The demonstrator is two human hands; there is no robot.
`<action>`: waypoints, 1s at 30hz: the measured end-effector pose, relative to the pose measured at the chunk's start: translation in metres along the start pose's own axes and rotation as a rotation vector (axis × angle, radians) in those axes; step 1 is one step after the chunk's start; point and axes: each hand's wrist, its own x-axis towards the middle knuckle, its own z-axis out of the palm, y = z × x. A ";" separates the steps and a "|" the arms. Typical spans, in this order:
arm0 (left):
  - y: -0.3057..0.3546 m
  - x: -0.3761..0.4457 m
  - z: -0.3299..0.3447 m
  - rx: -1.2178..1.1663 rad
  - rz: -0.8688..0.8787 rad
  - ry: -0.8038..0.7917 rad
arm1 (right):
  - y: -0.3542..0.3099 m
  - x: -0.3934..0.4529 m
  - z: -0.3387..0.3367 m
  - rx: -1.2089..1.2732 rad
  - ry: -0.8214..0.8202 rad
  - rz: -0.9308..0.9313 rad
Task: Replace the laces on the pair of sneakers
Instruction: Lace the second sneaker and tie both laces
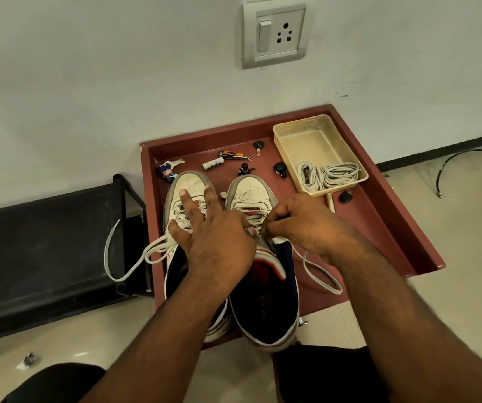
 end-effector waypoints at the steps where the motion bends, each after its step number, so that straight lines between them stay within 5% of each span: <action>1: 0.000 0.000 -0.001 -0.002 -0.001 0.004 | 0.001 0.000 0.002 0.043 -0.025 0.012; 10: -0.006 0.000 -0.014 0.115 0.047 -0.063 | 0.013 0.003 0.018 0.447 -0.102 0.260; 14: -0.007 -0.006 -0.024 0.036 0.010 -0.020 | 0.011 0.002 0.005 0.277 -0.054 0.116; 18: -0.016 -0.002 -0.033 -0.058 -0.001 0.148 | 0.005 0.000 -0.001 0.452 -0.072 -0.083; 24: -0.031 0.012 -0.024 -0.389 0.118 0.191 | -0.006 0.000 0.006 0.571 -0.051 -0.107; 30: -0.034 0.013 -0.021 -0.382 0.099 0.213 | -0.010 -0.004 0.005 0.427 -0.042 -0.088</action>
